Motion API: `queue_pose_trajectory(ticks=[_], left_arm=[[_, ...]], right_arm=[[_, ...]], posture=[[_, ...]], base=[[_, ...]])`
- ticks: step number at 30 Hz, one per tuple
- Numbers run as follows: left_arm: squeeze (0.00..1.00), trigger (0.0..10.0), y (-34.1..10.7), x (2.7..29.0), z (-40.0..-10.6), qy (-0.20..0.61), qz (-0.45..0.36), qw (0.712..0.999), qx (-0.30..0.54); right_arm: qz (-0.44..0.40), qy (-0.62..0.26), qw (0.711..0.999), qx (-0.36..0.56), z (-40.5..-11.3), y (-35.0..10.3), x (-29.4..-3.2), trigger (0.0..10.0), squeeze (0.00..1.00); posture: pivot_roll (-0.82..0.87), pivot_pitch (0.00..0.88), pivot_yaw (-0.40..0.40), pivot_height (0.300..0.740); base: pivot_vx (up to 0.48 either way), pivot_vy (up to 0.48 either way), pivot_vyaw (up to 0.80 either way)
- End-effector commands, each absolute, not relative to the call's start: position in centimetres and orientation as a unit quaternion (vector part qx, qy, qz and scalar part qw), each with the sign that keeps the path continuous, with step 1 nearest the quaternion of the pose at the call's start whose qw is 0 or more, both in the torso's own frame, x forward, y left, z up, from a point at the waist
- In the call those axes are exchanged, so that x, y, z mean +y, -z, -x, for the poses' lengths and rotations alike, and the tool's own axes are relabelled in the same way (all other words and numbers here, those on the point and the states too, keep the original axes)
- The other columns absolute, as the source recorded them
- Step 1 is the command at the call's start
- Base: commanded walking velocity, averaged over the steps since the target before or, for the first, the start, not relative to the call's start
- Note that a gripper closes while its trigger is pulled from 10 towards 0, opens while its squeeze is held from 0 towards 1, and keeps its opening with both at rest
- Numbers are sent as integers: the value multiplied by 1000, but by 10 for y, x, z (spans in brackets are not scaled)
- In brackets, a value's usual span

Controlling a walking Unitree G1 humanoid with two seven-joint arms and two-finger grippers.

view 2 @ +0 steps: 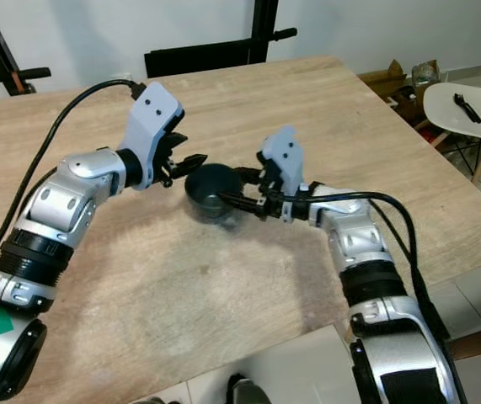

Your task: Setting the table

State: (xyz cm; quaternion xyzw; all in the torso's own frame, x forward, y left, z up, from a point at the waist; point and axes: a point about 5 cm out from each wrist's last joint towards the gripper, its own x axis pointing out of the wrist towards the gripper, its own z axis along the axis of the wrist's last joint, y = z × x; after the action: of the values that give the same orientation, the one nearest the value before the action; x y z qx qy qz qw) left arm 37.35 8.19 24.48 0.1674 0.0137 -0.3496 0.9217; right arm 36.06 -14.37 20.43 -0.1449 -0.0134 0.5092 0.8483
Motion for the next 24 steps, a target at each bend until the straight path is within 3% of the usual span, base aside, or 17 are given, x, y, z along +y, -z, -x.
queue_pose_trajectory(ticks=[1,10,11,13,14,15,24], left_arm=[[0,10000,-243,86,-372,344,-164,925,18],[0,10000,-243,90,-371,335,-162,928,19],[0,10000,-243,91,-371,334,-162,928,19],[0,10000,-243,91,-371,334,-162,928,20],[0,10000,-243,91,-371,333,-162,929,20],[0,10000,-243,91,-371,333,-161,929,20],[0,10000,-242,88,-370,333,-157,930,21]], right_arm=[[151,-520,841,-7,-362,-201,-137,10000,0],[160,-518,841,3,-369,-196,-131,10000,0],[160,-517,841,4,-369,-195,-132,4863,0],[160,-516,841,5,-369,-194,-132,4863,0],[160,-516,841,6,-369,-194,-132,784,0],[160,-516,841,6,-369,-193,-133,0,0],[139,-525,840,-1,-370,-196,-133,0,0]], posture=[[2,76,48,740],[16,79,40,740],[16,79,40,740],[16,79,40,740],[16,79,40,740],[13,80,39,740],[10,81,38,740]], base=[[0,0,0],[0,0,0],[0,0,0],[0,0,0],[0,0,0],[0,0,0],[0,0,0]])
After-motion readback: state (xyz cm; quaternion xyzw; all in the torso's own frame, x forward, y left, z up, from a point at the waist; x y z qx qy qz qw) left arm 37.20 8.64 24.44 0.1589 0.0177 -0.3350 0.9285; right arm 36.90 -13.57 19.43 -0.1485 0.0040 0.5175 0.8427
